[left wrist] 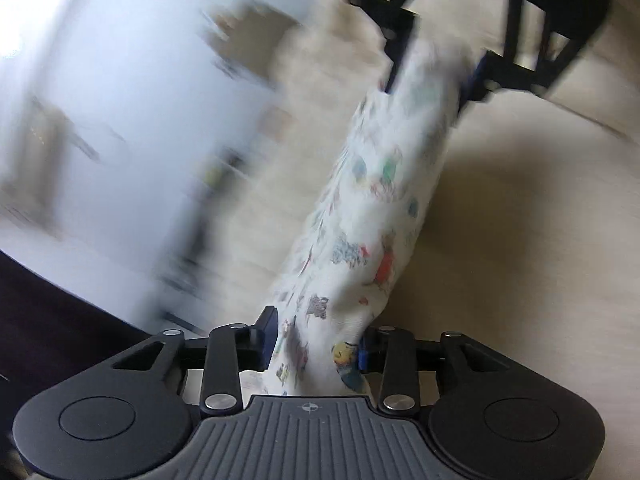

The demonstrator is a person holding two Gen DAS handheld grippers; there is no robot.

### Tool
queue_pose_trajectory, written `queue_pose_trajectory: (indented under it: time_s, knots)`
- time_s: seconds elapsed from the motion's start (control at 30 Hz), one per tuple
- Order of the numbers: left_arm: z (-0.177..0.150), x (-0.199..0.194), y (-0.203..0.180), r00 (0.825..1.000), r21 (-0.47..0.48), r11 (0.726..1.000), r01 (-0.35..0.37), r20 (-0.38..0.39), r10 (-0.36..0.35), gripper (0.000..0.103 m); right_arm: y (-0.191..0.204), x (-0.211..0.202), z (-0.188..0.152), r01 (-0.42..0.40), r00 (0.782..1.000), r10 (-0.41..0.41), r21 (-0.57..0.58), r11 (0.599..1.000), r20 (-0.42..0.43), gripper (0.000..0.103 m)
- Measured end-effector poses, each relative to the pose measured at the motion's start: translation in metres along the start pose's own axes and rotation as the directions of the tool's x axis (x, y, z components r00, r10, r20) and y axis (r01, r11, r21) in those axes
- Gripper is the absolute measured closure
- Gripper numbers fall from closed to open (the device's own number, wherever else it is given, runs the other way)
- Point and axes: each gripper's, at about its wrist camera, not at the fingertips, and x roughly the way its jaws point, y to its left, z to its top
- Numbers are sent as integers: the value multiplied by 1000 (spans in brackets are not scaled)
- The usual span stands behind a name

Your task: Fold clothes

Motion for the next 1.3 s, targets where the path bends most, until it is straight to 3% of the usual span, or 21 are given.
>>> queue_pose_trajectory:
  time_s: [0.13,0.2,0.3,0.33,0.37,0.4,0.43,0.47,0.5,0.57,0.63,0.73,0.8,0.83,0.87,0.9,0.97,1.07,1.13,1.23,1.3]
  knots:
    - [-9,-17,3,1000,-190,982,-16,14,19,60,-11,-29,-10,-80,995,70,153,985,67,60]
    - [9,-24,27,998,-385,922,46,56,-27,57,-48,-42,-19,-134,988,95,383,914,119,58]
    - [15,-38,32,989,-589,796,142,115,-91,55,-90,-45,-26,-214,976,122,661,720,183,60]
    - [-4,-49,23,982,-675,714,187,137,-128,55,-94,-40,-30,-238,971,141,726,645,193,63]
    - [-13,-44,30,972,-760,605,237,179,-155,55,-98,-32,-36,-264,964,167,796,544,206,69]
    - [-18,-39,34,964,-808,526,266,211,-163,57,-102,-23,-41,-285,956,191,855,434,222,71]
    - [-14,-30,36,963,-827,494,267,207,-173,62,-107,-15,-47,-300,947,212,900,316,241,72]
    - [-10,-27,38,965,-827,502,255,186,-184,66,-107,-8,-53,-303,940,232,924,235,249,72]
    - [-6,-22,39,968,-822,517,238,158,-194,69,-104,-2,-56,-296,938,249,932,208,242,72]
    - [-2,-6,16,984,-726,680,105,-21,-175,63,-92,14,-60,-246,935,308,946,212,174,73]
    - [-6,-10,10,984,-693,717,72,-67,-164,57,-78,25,-68,-190,928,361,954,230,98,77]
    - [-14,-32,14,983,-695,717,55,-88,-161,50,-79,23,-85,-144,929,360,978,149,82,74]
    - [-17,-39,17,984,-716,696,46,-88,-156,50,-84,17,-94,-116,938,339,988,103,75,71]
    - [-18,-44,24,985,-751,660,34,-87,-149,49,-87,14,-98,-103,942,328,991,80,71,70]
    - [-19,-61,34,990,-809,588,10,-73,-118,46,-90,7,-101,-103,947,312,993,60,80,66]
    - [-18,-55,36,991,-820,573,13,-65,-115,34,-91,1,-101,-114,950,296,992,48,95,62]
    - [-18,-78,47,996,-895,442,51,11,-92,7,-90,-27,-98,-151,960,244,988,30,139,38]
    - [-12,-101,49,996,-929,361,84,64,-69,0,-88,-69,-89,-179,967,189,983,27,171,20]
    - [-5,-118,39,995,-940,333,75,50,-82,0,-84,-93,-80,-184,970,168,983,24,178,16]
    - [-3,-137,28,998,-943,332,25,8,-54,0,-75,-109,-66,-167,971,180,986,21,160,1]
    - [-2,-150,14,998,-944,328,-43,-52,-21,0,-59,-114,-53,-158,973,182,986,57,145,0]
